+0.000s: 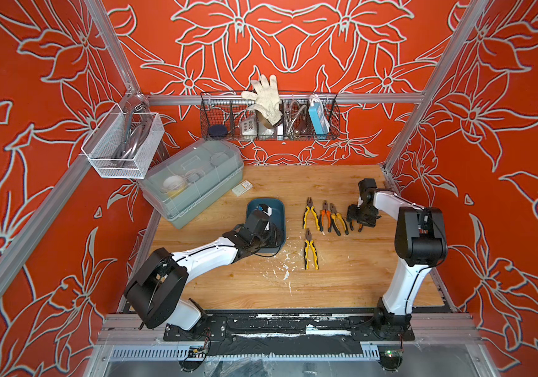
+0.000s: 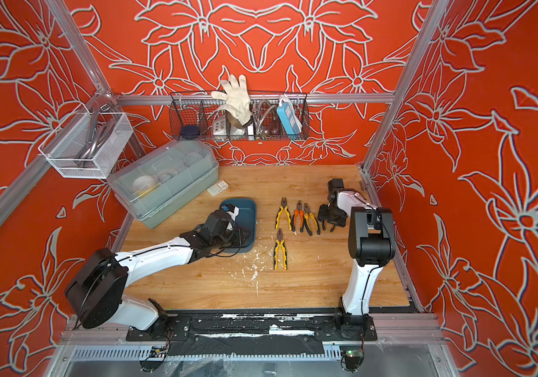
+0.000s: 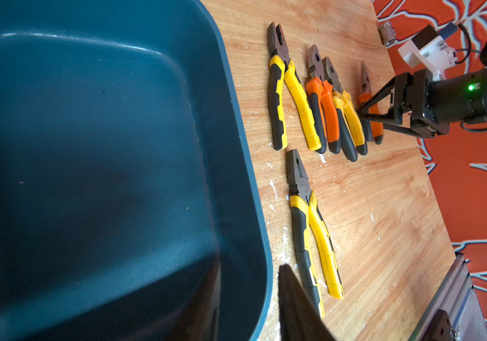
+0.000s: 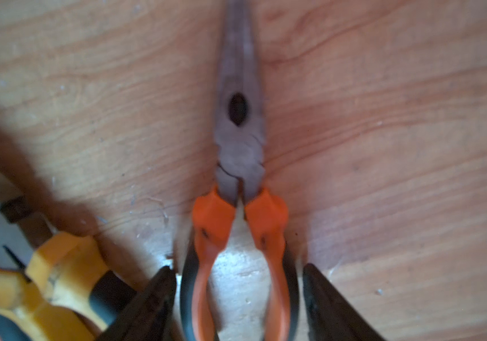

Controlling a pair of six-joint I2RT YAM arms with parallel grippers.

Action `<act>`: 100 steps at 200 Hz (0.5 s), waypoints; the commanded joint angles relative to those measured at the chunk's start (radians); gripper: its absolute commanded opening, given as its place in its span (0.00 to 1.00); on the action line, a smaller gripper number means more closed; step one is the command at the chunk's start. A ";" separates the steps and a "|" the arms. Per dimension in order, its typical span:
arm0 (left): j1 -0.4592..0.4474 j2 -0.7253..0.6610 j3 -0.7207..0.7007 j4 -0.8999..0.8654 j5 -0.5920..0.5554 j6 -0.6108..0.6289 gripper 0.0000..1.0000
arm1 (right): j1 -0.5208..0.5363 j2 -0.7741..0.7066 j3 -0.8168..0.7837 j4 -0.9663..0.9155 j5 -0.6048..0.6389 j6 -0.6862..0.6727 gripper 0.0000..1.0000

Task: Take the pliers out of the storage box
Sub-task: Place the pliers at the center of the board.

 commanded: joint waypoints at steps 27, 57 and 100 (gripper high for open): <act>0.000 0.030 0.037 -0.029 0.012 0.001 0.34 | -0.001 0.046 0.042 0.003 0.002 0.011 0.73; 0.000 0.030 0.037 -0.028 0.015 0.001 0.34 | 0.000 0.070 0.076 0.006 -0.008 -0.008 0.68; 0.000 0.035 0.040 -0.029 0.016 0.002 0.33 | 0.018 0.066 0.085 0.036 -0.072 -0.031 0.57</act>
